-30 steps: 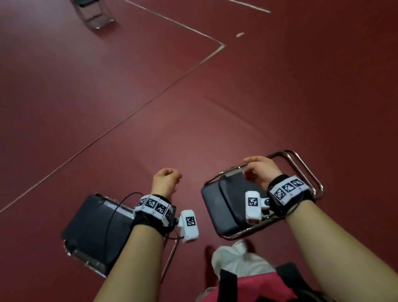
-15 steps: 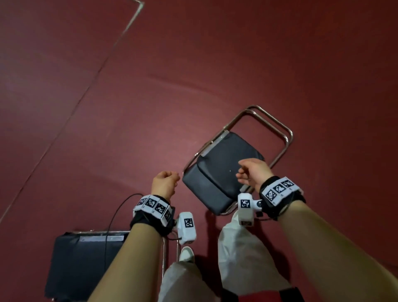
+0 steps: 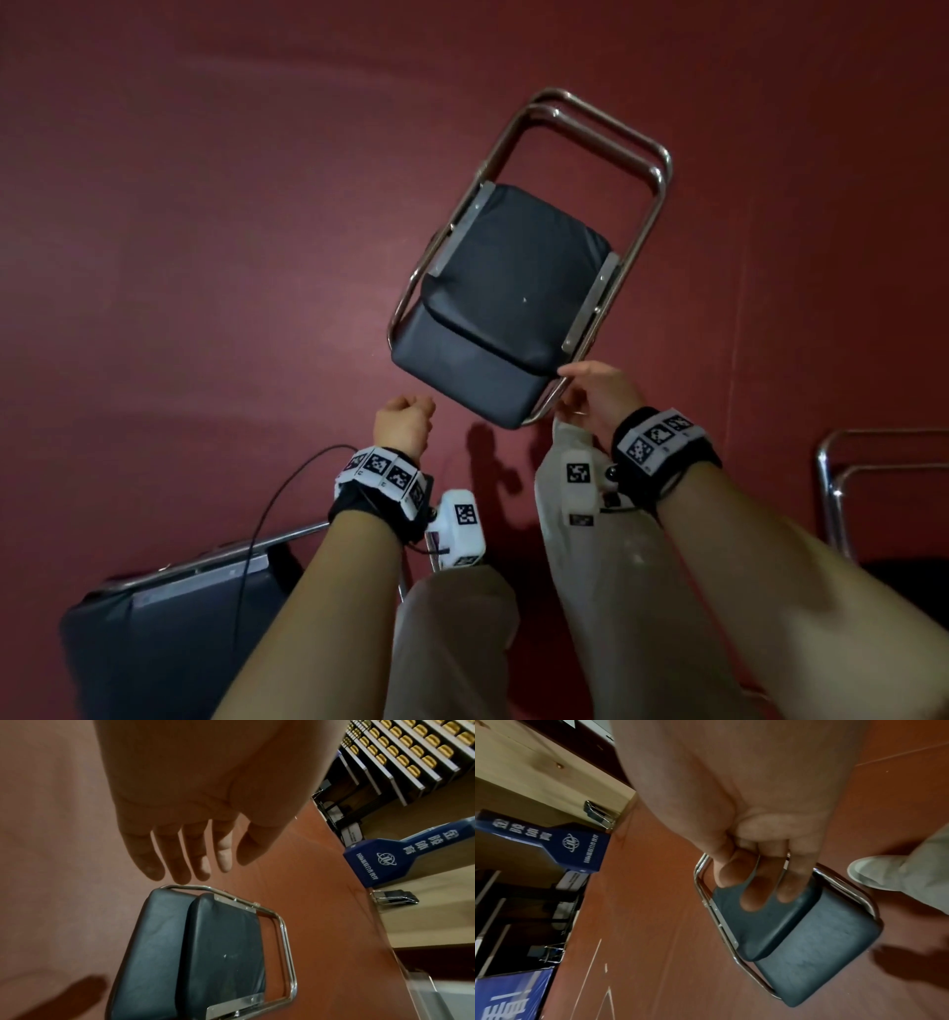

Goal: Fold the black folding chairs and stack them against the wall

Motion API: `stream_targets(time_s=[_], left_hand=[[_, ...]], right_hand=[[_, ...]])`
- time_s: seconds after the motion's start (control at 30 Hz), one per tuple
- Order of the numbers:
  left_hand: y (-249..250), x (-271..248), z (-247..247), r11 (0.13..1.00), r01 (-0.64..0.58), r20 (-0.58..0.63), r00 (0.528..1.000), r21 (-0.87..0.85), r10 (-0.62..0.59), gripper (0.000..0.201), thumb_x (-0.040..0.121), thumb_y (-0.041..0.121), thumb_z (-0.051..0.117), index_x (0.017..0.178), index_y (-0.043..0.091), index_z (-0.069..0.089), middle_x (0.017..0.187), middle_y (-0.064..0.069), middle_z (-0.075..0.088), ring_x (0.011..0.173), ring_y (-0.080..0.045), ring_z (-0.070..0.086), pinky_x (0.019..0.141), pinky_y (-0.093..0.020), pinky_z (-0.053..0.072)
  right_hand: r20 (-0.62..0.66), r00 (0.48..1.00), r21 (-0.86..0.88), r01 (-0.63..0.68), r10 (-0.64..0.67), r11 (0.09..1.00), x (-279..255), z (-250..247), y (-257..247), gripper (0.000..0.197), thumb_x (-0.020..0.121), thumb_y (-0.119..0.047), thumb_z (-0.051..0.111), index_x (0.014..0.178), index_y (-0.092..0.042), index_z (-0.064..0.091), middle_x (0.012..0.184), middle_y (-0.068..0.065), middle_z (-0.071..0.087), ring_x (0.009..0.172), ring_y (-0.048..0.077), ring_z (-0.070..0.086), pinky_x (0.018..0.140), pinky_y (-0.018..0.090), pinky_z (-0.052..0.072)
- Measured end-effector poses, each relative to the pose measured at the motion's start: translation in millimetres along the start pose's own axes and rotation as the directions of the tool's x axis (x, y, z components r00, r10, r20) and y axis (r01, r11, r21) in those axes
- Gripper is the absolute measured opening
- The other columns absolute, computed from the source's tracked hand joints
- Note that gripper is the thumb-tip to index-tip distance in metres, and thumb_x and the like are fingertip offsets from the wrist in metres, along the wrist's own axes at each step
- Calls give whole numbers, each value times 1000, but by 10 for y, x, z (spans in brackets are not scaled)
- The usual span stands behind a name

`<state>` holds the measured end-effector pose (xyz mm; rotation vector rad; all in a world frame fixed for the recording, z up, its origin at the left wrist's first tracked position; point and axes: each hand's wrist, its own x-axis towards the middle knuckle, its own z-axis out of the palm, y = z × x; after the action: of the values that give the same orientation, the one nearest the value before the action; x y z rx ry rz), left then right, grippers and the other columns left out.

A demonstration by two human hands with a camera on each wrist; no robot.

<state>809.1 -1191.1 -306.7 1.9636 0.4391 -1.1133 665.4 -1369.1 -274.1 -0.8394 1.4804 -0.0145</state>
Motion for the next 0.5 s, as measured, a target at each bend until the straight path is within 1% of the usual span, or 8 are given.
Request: stream_targets(time_s=[0.07, 0.13, 0.23, 0.3, 0.33, 0.4, 0.43, 0.5], left_hand=[[-168, 148, 129, 1000, 22, 14, 1000, 0, -22, 18, 95, 14, 59, 78, 17, 57, 77, -6, 56, 73, -22, 51, 60, -26, 35], [-369, 336, 284, 1000, 25, 21, 999, -2, -25, 14, 95, 14, 57, 82, 18, 60, 79, -4, 57, 73, -22, 51, 60, -26, 35], [-629, 715, 541, 999, 54, 22, 998, 3, -54, 17, 94, 12, 55, 83, 17, 67, 84, -1, 64, 75, -19, 54, 62, -27, 36], [-822, 1051, 764, 996, 85, -9, 996, 2, -85, 14, 90, 18, 56, 86, 13, 70, 89, -2, 69, 79, -21, 59, 67, -30, 39], [-904, 1242, 880, 996, 90, -17, 996, 4, -90, 17, 87, 23, 57, 88, 12, 70, 91, -2, 71, 80, -21, 61, 68, -30, 40], [-1046, 1631, 1077, 997, 79, -37, 996, 17, -78, 21, 82, 29, 55, 83, 14, 70, 91, -3, 72, 81, -23, 63, 69, -31, 40], [-1113, 1849, 1183, 998, 64, -53, 997, 29, -63, 21, 83, 27, 54, 79, 14, 70, 91, -6, 73, 83, -25, 65, 69, -32, 41], [-1262, 2313, 1385, 998, 51, -107, 993, 46, -46, 26, 86, 21, 51, 71, 14, 70, 93, -11, 74, 90, -30, 67, 74, -36, 45]], right_hand=[[32, 999, -10, -35, 35, 999, 227, 19, 192, 38, 89, 12, 27, 97, -9, 58, 61, 11, 52, 54, 22, 53, 59, 30, 46], [44, 998, -3, -52, 52, 999, 517, 1, 396, 39, 88, 10, 26, 105, -9, 56, 66, 10, 57, 59, 23, 56, 61, 31, 47], [41, 996, 6, -83, 83, 997, 1052, -45, 665, 37, 88, 9, 28, 105, -11, 54, 72, 8, 59, 62, 22, 58, 63, 32, 48], [53, 993, 13, -107, 106, 994, 1500, -76, 871, 29, 91, 5, 35, 104, -12, 55, 74, 9, 59, 62, 22, 58, 63, 32, 47], [58, 992, 18, -115, 114, 993, 1734, -83, 968, 22, 94, 0, 39, 102, -12, 56, 74, 9, 60, 62, 22, 58, 62, 31, 47], [71, 992, 23, -102, 100, 995, 2155, -85, 1118, 14, 99, -10, 43, 100, -13, 56, 68, 8, 59, 61, 21, 58, 60, 29, 45], [65, 995, 17, -82, 81, 996, 2393, -68, 1198, 15, 100, -11, 42, 100, -13, 56, 63, 7, 59, 61, 21, 59, 59, 28, 45], [48, 998, -13, -38, 39, 999, 2833, -46, 1324, 21, 100, -7, 36, 103, -11, 57, 52, 4, 57, 61, 22, 62, 61, 29, 49]])
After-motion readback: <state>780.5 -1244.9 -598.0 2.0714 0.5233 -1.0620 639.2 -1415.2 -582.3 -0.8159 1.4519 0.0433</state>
